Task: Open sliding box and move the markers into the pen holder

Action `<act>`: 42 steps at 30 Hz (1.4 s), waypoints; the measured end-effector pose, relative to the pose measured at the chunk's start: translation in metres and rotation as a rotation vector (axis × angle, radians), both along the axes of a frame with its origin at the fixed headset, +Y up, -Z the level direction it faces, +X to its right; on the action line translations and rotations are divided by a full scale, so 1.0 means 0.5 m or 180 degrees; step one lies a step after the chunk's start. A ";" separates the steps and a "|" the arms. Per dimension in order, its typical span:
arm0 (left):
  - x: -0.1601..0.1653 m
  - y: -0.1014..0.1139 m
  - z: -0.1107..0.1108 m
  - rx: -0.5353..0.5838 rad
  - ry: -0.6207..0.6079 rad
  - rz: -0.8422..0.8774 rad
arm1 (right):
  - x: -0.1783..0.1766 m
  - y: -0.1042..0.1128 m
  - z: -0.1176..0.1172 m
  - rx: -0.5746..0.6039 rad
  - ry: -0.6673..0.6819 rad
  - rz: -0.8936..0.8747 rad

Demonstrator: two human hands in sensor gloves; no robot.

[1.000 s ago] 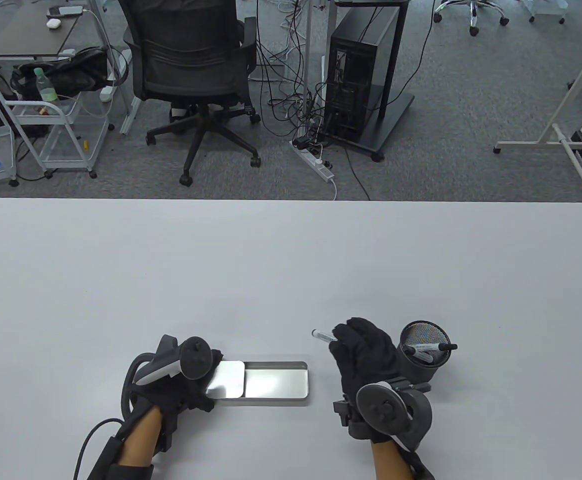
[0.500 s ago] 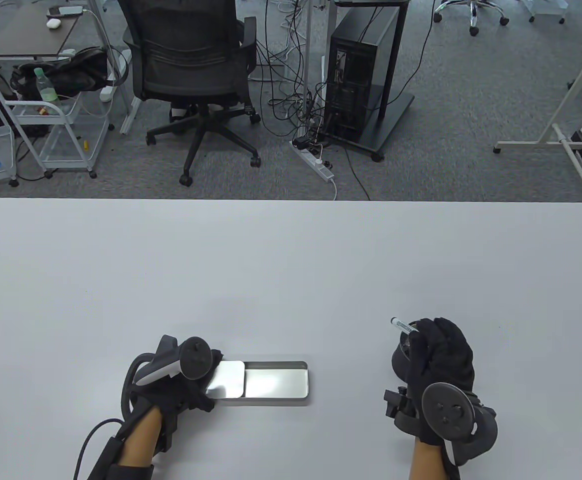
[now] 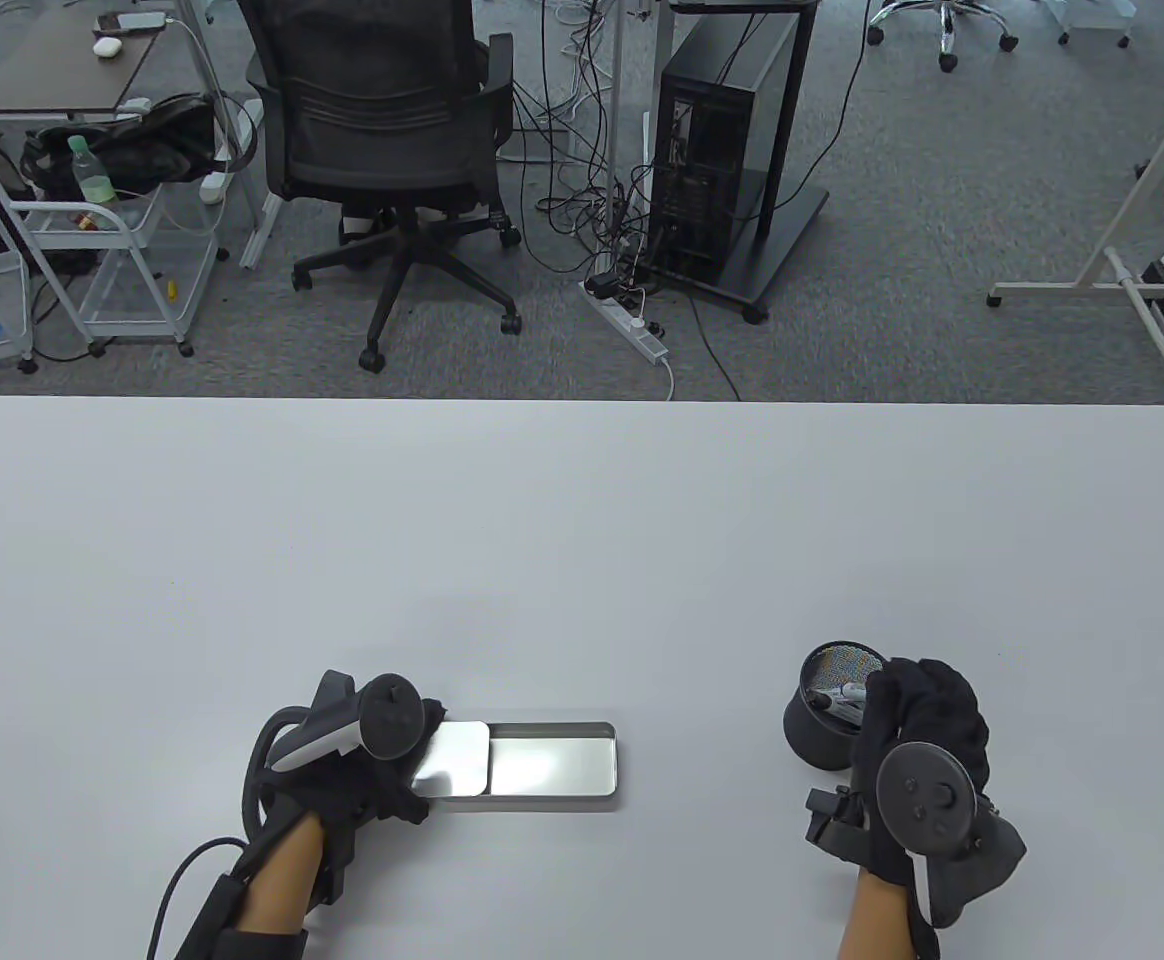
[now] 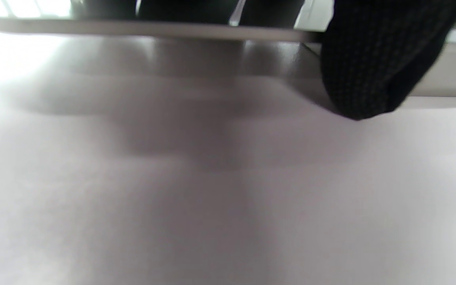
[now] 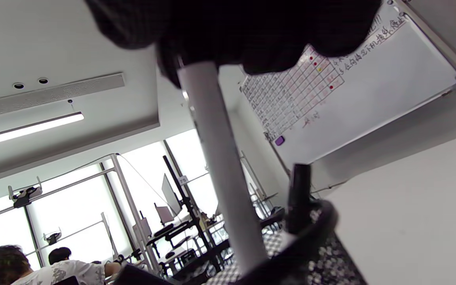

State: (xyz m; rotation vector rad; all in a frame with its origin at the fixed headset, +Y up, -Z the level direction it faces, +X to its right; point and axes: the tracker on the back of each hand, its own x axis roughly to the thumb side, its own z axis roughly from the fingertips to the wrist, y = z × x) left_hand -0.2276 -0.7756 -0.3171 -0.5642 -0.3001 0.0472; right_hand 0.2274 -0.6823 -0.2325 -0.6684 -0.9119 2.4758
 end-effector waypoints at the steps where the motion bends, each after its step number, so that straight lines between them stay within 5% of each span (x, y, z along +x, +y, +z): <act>1: 0.000 0.000 0.000 0.0000 0.0000 0.0000 | 0.001 -0.002 -0.001 -0.0022 -0.0017 -0.0002; 25: 0.000 0.000 0.000 0.0000 0.0000 0.0000 | 0.029 -0.069 -0.031 -0.0504 -0.0104 -0.0263; 42: 0.000 0.000 0.000 0.0000 0.0000 0.0000 | 0.027 -0.076 -0.035 -0.0728 -0.0073 -0.0231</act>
